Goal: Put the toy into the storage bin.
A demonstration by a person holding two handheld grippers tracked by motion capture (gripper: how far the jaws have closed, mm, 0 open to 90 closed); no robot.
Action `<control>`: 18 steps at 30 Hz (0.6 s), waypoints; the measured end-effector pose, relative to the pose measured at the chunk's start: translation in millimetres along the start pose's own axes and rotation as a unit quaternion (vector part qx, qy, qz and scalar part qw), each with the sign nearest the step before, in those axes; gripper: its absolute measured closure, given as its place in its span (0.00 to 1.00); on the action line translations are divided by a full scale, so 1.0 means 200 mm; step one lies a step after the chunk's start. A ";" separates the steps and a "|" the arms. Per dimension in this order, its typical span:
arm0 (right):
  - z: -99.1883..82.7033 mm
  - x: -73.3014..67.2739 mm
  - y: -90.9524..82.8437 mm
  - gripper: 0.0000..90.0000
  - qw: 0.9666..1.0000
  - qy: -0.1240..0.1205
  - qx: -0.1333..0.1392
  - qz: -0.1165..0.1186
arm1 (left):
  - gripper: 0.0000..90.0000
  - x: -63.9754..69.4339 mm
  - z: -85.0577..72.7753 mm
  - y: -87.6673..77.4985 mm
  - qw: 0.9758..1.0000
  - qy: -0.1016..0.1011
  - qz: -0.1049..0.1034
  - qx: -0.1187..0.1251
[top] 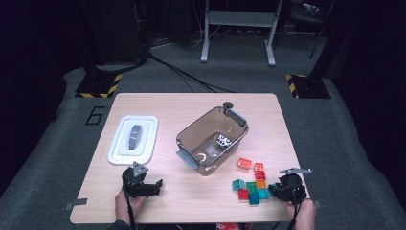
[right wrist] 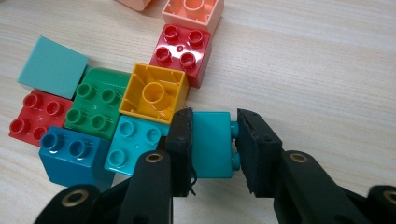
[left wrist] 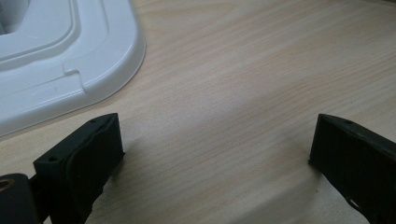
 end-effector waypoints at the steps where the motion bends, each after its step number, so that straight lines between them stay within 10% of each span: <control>1: 0.00 0.01 0.00 0.75 1.000 -0.006 0.004 0.000 | 0.03 0.00 0.00 0.00 1.000 0.000 0.000 0.000; 18: 0.08 0.02 -0.03 0.75 1.000 -0.001 0.026 -0.008 | 0.03 0.00 0.00 0.00 1.000 0.000 0.000 0.000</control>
Point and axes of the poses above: each handheld gripper's, and its own axes: y roughly forward along the jaws, z roughly out of its top, x roughly to its right, the point moved 6 cm from there along y, roughly forward along the jaws, and after that the axes turned 15 degrees about -z, right-handed, at the moved point
